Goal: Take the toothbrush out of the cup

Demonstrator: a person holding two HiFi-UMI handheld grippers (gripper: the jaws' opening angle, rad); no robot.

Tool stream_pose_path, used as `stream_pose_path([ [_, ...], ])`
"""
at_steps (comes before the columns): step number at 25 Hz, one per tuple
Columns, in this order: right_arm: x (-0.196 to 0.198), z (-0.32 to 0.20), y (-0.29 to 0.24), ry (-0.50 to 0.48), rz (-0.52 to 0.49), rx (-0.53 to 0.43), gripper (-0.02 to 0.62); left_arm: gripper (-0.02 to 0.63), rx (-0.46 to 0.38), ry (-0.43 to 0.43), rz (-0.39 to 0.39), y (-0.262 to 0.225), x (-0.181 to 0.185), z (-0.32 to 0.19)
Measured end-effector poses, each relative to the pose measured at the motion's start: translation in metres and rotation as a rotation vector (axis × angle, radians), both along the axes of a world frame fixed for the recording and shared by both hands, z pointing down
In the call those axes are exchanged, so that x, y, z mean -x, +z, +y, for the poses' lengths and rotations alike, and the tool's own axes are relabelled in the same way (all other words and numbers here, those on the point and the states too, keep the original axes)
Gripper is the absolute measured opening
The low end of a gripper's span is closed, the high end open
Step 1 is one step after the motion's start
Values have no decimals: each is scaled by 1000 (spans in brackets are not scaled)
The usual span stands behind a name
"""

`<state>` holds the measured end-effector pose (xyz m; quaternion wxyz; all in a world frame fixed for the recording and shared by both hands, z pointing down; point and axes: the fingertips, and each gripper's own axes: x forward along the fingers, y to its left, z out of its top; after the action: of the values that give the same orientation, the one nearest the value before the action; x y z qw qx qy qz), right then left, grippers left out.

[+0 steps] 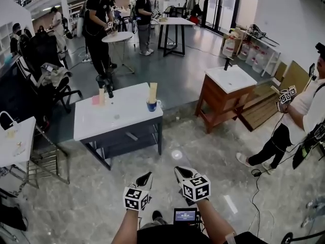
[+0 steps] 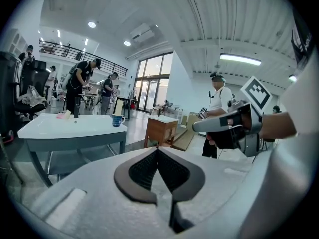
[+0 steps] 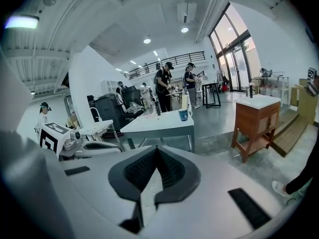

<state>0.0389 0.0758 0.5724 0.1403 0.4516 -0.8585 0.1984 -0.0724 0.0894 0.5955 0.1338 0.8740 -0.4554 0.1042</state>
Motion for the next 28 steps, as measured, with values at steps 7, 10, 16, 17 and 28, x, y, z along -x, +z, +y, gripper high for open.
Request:
stream_pose_path([
  [7, 12, -32, 10, 25, 26, 36, 8, 9, 17, 23, 32, 5, 14, -38],
  [10, 13, -49, 16, 28, 28, 45, 8, 9, 26, 27, 45, 12, 14, -53],
  [16, 19, -102, 27, -7, 22, 60, 8, 9, 50, 18, 10, 25, 16, -99],
  [17, 20, -112, 29, -16, 20, 63, 8, 9, 51, 13, 2, 27, 16, -109],
  [28, 2, -254, 22, -70, -14, 49, 8, 9, 35, -45, -28, 17, -2, -242],
])
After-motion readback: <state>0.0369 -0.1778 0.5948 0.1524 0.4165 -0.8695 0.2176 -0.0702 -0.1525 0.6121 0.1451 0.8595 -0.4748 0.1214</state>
